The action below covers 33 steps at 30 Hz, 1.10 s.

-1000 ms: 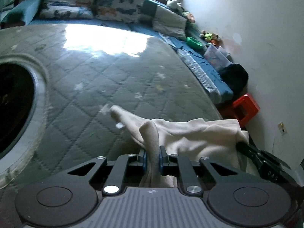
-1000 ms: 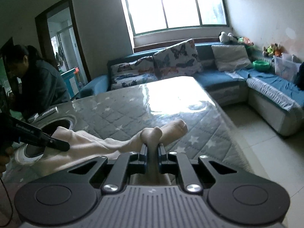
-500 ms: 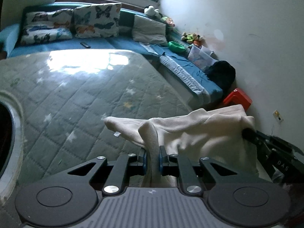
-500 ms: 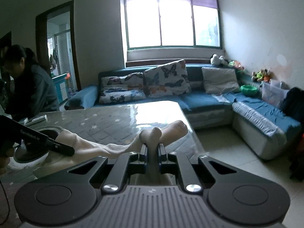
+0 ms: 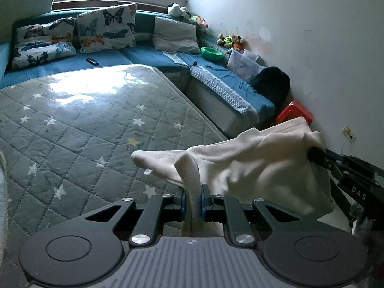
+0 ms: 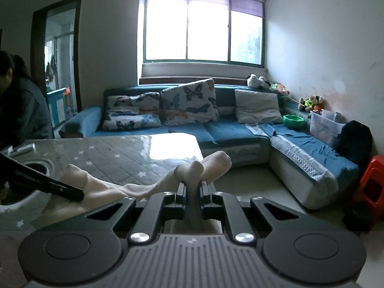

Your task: Fold clothes

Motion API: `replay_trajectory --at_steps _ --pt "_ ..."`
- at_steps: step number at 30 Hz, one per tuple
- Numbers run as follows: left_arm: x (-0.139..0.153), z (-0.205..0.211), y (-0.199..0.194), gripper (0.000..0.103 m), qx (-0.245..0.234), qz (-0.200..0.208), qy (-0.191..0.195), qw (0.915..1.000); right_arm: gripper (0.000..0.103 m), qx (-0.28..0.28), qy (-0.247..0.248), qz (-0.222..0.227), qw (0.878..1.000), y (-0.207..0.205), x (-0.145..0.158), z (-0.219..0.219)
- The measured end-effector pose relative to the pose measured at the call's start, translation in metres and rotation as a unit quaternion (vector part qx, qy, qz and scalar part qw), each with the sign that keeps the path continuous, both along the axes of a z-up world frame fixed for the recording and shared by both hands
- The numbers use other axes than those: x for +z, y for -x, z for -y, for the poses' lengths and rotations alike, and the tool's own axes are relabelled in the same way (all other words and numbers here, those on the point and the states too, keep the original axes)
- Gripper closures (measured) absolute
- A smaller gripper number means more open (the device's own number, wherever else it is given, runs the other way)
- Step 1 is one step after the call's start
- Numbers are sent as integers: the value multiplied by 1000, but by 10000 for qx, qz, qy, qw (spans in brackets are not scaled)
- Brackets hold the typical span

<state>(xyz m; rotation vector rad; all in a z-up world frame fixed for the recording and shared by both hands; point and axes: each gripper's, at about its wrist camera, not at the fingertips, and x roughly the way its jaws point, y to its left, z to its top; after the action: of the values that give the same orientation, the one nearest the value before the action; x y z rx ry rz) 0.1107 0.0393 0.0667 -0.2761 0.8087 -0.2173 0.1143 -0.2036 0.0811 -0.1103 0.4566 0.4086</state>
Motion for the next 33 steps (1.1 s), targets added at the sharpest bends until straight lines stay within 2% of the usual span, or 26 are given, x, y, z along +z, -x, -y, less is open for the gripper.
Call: replay_trajectory --at_steps 13,27,31,33 --pt "-33 -1 -17 90 127 -485 -179 9986 94 -107 177 -592 9980 -36 -51 -6" --pt "-61 -13 -31 89 251 -805 -417 9956 91 -429 426 -1165 9914 -55 -98 -2" --pt "-65 -17 -30 81 290 -864 -454 9948 83 -500 561 -1095 9911 -54 -99 -3" --pt "-64 -18 -31 78 308 -877 -507 9944 83 -535 603 -1012 9916 -54 -97 -4"
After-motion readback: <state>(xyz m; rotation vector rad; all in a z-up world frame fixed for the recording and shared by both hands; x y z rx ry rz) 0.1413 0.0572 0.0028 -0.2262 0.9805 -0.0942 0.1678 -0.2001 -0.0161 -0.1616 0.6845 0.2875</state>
